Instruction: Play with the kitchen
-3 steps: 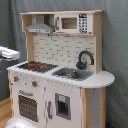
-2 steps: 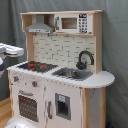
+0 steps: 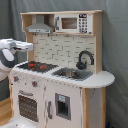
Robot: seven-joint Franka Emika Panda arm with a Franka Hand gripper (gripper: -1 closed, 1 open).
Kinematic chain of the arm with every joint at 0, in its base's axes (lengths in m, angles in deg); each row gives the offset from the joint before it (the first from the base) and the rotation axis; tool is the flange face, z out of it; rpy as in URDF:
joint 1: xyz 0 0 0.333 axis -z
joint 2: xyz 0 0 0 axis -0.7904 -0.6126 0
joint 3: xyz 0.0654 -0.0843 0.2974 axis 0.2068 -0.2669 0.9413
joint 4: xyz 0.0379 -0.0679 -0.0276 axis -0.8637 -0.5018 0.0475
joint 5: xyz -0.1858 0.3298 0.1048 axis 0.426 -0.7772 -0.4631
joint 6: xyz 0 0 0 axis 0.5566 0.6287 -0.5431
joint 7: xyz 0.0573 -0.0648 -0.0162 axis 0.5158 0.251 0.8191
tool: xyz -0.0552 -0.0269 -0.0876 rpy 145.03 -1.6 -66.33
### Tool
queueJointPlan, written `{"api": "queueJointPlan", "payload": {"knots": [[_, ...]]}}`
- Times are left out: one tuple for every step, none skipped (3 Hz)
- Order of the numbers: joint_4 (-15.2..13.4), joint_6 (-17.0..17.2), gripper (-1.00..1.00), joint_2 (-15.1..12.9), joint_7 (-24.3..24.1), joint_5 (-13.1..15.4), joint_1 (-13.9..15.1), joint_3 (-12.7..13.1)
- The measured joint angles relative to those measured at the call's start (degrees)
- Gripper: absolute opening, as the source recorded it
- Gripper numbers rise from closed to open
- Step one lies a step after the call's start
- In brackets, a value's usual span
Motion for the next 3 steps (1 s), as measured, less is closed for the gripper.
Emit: {"api": "queueJointPlan", "payload": {"knots": [[0.0, -4.5, 1.0, -4.0, 3.0, 0.0, 1.9, -2.1], [0.3, -10.1, 1.0, -9.0, 5.3, 0.0, 4.3, -3.4], [1.1, -14.1, 1.0, -12.6, 6.7, 0.1, 6.4, -3.4]]}}
